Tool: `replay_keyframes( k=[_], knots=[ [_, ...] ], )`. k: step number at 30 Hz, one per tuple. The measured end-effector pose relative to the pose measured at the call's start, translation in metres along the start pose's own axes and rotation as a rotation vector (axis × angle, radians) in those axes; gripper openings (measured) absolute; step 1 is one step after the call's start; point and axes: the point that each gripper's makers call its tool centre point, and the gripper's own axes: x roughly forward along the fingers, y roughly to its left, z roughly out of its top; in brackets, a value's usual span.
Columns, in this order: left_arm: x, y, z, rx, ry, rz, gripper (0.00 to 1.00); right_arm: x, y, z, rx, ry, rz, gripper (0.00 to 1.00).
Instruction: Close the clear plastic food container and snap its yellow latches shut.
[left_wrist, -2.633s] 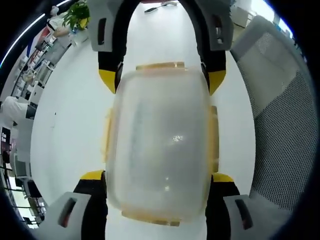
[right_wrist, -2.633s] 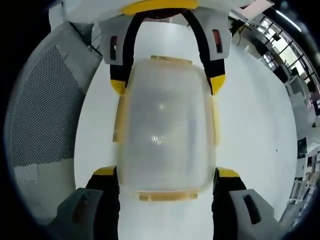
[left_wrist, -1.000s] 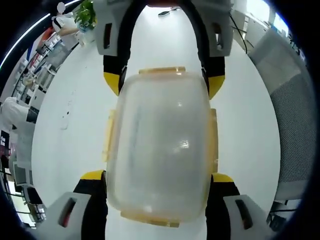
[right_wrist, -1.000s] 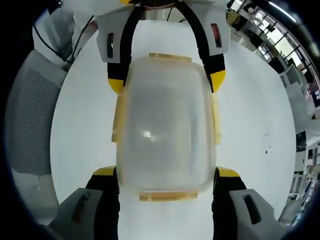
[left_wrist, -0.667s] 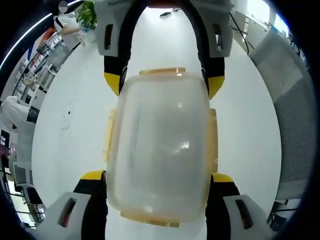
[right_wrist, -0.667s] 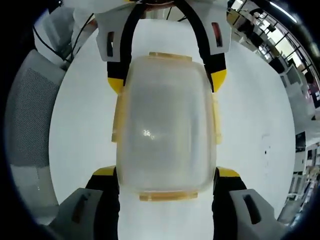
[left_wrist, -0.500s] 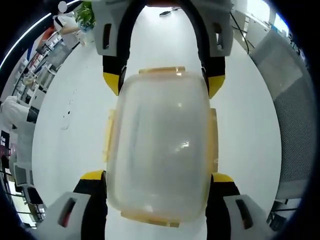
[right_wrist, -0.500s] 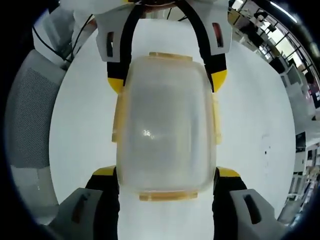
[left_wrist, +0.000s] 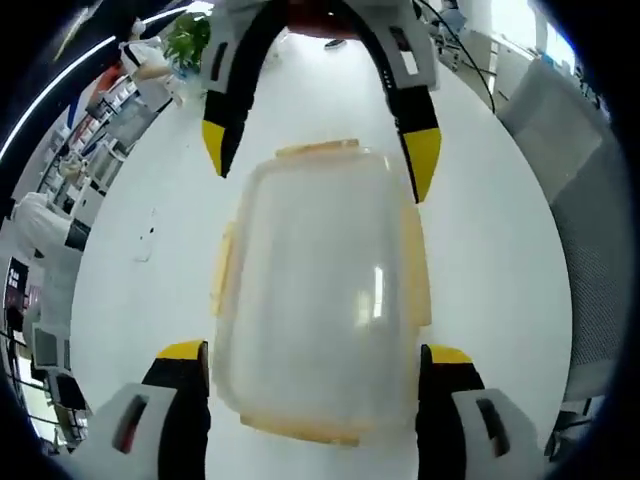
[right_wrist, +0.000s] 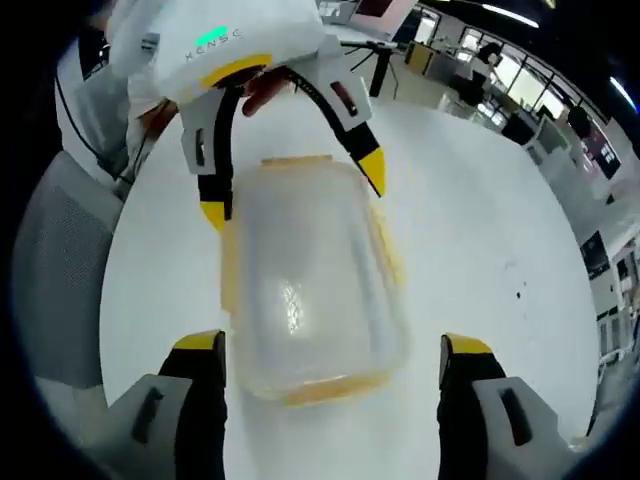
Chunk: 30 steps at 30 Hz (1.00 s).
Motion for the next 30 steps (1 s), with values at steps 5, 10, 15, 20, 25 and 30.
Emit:
replay_keyframes(
  k=[5,10,15,20,25,30],
  knots=[
    [-0.011,0.004,-0.001,-0.161,-0.118,0.089,0.87,-0.001,0.012,-0.008,0.087,-0.105,-0.056,0.99],
    [-0.02,-0.003,-0.011,-0.378,-0.226,0.152,0.89,0.0,0.021,-0.014,0.195,-0.171,-0.106,1.0],
    [-0.02,-0.015,-0.021,-0.477,-0.261,0.188,0.89,0.004,0.028,-0.011,0.32,-0.242,-0.155,1.0],
    [-0.019,-0.02,-0.017,-0.586,-0.325,0.179,0.91,0.006,0.035,-0.006,0.438,-0.322,-0.184,1.0],
    [-0.017,-0.025,-0.021,-0.624,-0.327,0.193,0.91,0.008,0.041,-0.007,0.479,-0.317,-0.197,1.0],
    [-0.022,-0.029,-0.024,-0.648,-0.339,0.21,0.88,0.002,0.039,-0.009,0.537,-0.356,-0.224,1.0]
  ],
)
